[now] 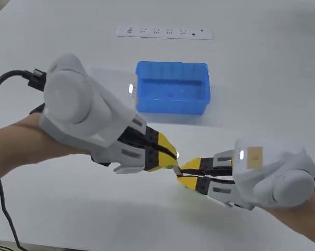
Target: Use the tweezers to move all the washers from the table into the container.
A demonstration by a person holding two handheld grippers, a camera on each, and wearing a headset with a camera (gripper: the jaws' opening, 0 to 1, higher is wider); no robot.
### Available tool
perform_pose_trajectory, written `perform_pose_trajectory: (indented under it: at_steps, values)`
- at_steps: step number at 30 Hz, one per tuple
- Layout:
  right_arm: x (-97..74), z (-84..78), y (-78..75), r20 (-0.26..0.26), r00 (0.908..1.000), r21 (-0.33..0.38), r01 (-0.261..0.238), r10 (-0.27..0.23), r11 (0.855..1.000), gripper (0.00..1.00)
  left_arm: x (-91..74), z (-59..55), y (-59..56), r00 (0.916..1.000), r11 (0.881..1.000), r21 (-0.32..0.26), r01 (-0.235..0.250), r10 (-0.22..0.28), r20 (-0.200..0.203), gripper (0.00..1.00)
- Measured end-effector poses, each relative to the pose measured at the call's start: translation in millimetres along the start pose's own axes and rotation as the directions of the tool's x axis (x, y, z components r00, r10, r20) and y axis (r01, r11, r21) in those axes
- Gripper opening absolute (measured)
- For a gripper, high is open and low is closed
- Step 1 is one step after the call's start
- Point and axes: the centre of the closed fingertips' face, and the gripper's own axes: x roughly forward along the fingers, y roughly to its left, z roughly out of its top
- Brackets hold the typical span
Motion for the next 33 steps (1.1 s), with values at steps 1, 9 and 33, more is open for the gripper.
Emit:
perform_pose_trajectory:
  at_steps: [1,9,33]
  values:
    - [0.0,0.1,-0.2,0.001,1.0000,-0.001,0.000,0.000,1.000,0.06,-0.2,-0.1,0.5,1.0000,1.000,0.000,0.001,-0.001,0.000,0.08]
    - [0.7,0.1,-1.4,0.014,0.9999,0.021,0.002,-0.002,1.000,0.06,1.9,-7.0,2.5,0.9999,1.000,0.002,0.008,-0.008,-0.014,0.07]
    - [6.0,4.1,2.9,0.010,0.9996,0.009,-0.027,0.027,1.000,0.07,5.3,3.9,-2.5,0.9968,0.999,0.038,-0.003,0.000,0.080,0.05]
